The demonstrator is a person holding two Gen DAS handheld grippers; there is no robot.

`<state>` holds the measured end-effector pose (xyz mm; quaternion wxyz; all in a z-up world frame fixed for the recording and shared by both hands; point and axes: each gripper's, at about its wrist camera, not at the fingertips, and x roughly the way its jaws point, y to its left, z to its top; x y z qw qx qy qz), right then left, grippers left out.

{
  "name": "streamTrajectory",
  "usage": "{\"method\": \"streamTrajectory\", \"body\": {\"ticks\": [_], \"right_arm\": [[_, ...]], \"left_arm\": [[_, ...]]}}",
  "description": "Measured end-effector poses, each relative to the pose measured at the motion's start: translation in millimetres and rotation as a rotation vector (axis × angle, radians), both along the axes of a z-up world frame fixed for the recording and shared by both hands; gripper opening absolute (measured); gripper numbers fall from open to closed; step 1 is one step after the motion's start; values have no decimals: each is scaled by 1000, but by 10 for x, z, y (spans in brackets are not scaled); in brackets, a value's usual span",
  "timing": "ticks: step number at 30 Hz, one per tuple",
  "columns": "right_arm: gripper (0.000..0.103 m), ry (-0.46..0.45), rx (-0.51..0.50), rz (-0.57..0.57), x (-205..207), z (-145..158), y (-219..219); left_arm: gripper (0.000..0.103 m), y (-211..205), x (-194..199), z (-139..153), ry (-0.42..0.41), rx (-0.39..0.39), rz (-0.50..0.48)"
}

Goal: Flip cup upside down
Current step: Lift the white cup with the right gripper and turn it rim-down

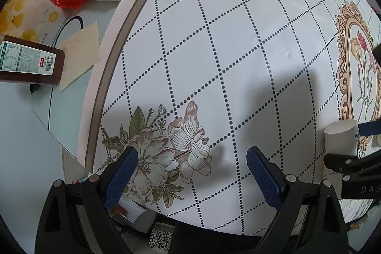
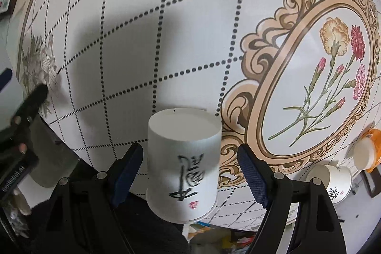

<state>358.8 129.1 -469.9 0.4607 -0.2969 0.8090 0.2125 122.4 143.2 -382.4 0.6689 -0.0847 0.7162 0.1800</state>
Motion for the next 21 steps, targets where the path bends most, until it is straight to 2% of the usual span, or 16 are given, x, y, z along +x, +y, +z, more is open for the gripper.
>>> {"method": "streamTrajectory", "body": {"ticks": [2,3,4,6,15,21], "right_arm": [[83,-2,7,-12,-4,60,-79],[79,-1,14,-23,6,53,-85],[69,2,19,-29,12,39,-70],[63,0,26,-34,-5,52,-52],[62,-57,88,-62,-23,213,-173],[61,-181,188,-111,117,532,-333]], "left_arm": [[93,-10,-9,-18,7,-4,-3],[93,-14,-16,-22,10,-5,-5],[93,-13,-27,-23,12,-5,-6],[93,-13,-38,-27,16,-6,-8],[93,-28,-38,-21,22,-4,-19],[93,-44,4,-21,27,-14,-16]]}}
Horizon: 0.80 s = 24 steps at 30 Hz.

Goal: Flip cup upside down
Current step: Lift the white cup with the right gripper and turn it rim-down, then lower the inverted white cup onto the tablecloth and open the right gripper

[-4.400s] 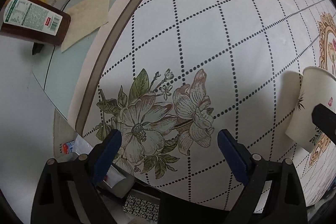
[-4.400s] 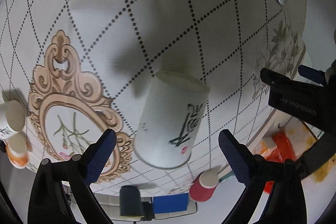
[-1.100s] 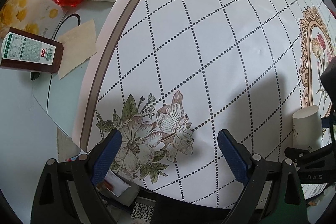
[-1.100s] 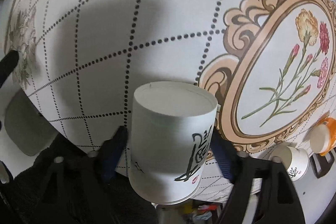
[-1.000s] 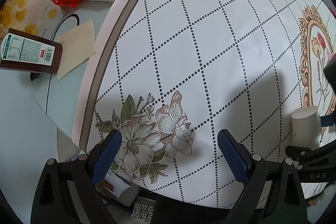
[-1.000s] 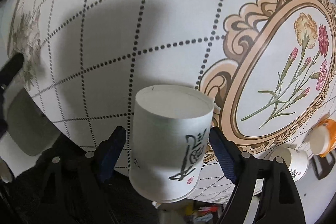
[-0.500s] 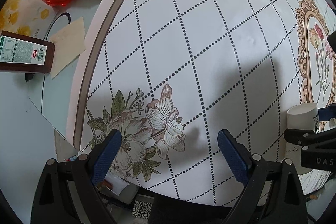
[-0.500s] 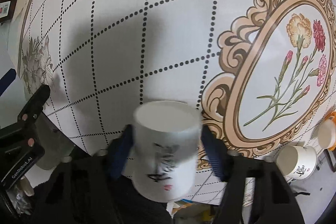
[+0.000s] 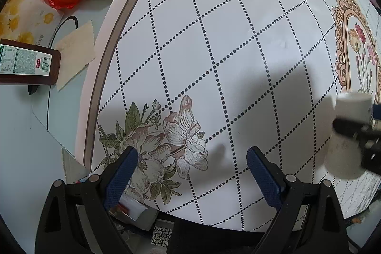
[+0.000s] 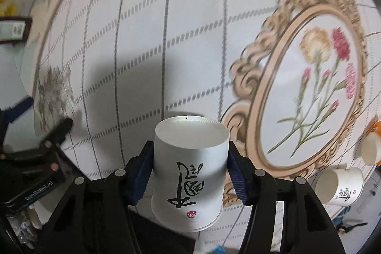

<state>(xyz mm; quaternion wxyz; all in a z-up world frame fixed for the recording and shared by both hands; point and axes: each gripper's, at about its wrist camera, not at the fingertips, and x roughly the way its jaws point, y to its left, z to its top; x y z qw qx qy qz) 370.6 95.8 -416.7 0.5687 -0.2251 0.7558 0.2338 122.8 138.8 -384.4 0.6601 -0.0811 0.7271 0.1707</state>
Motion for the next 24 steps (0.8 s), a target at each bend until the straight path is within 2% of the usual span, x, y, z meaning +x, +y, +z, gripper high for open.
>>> {"method": "streamTrajectory", "body": {"ticks": [4,9,13,16,20,24], "right_arm": [[61,-136,89,-46,108,246,-82],[61,-365,234,-126,302,506,-121],[61,-554,350,-198,466,598,-62],[61,-650,385,-200,437,564,79],[61,-725,398,-154,295,565,46],[62,-714,393,-112,142,499,45]], "left_arm": [[93,24,73,12,8,-6,7],[94,46,122,-6,14,-9,10],[93,35,166,-16,22,-11,13],[93,11,183,-18,26,-11,7],[93,-47,177,-29,29,-9,-4],[93,-93,192,-23,28,-10,-14]]}}
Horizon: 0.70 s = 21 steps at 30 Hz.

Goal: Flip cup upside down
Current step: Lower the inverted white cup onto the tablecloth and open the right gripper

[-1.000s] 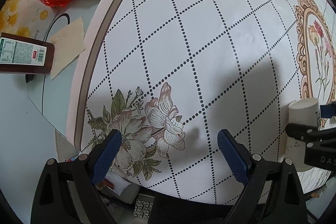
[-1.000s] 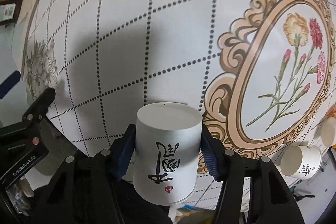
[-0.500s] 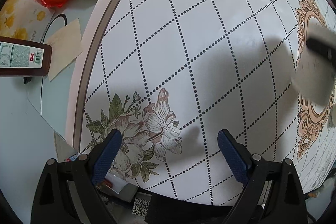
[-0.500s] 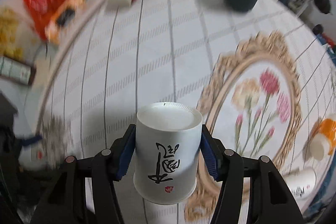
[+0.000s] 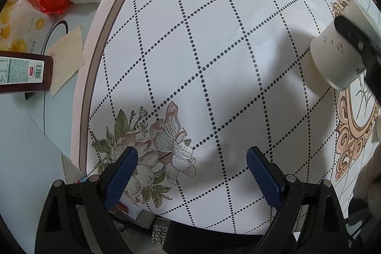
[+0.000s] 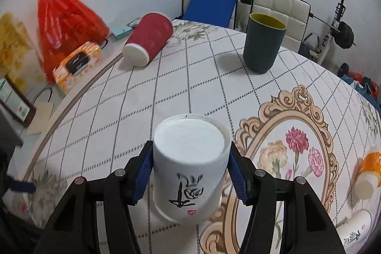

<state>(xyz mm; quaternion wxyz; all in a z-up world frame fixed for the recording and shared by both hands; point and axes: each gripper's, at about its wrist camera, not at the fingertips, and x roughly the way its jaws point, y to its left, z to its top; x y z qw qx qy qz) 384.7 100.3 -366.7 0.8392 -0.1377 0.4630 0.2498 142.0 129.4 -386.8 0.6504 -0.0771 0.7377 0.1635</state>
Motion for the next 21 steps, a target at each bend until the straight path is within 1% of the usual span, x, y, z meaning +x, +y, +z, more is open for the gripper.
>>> {"method": "streamTrajectory", "body": {"ticks": [3,5,7,10,11,13,15,17,18,21], "right_arm": [[62,20,-16,13,-79,-13,-51],[62,47,-22,8,-100,-39,-80],[63,54,-27,1,-116,-43,-92],[64,107,-33,-31,-83,-46,-129],[68,132,-34,-45,-66,-37,-151],[89,163,-34,-66,-61,19,-203],[90,188,-31,-92,-83,144,-284],[92,187,-45,-124,-138,282,-377],[93,188,-59,-146,-176,351,-434],[94,210,-111,-226,-304,502,-608]], "left_arm": [[93,-39,22,12,-2,2,-6],[93,-78,53,21,-8,2,-11],[93,-123,85,43,-20,11,-21],[93,-186,177,145,-47,30,-30],[93,-198,213,185,-56,33,-32],[93,-209,253,270,-75,33,-32],[93,-208,266,348,-91,34,-33],[94,-212,284,447,-110,36,-37],[94,-232,310,504,-120,34,-41],[94,-261,224,603,-145,38,-73]]}}
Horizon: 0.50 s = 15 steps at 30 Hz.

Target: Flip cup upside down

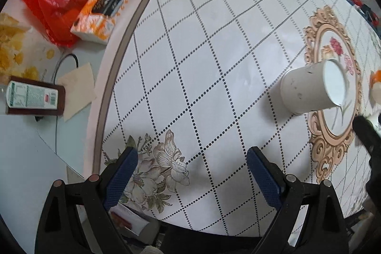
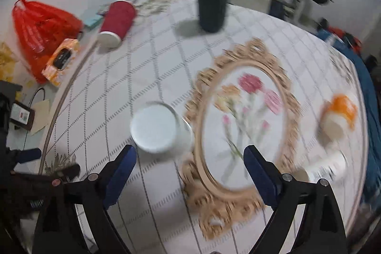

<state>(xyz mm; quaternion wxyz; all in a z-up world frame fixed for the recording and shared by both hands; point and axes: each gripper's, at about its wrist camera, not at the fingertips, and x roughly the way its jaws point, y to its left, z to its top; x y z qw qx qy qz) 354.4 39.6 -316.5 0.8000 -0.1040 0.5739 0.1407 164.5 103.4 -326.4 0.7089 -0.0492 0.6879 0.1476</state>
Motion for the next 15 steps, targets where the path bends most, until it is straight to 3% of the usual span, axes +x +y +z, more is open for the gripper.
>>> {"method": "streamTrajectory", "body": {"ticks": [7,15], "right_arm": [[94,27,-74,-123,-366,184,-181],[95,9,-52,-236,-661,427,-304]], "left_arm": [[94,-57,-130,273,-71,11,-130],[94,-86,-269,506,-136,-2,-216]]}}
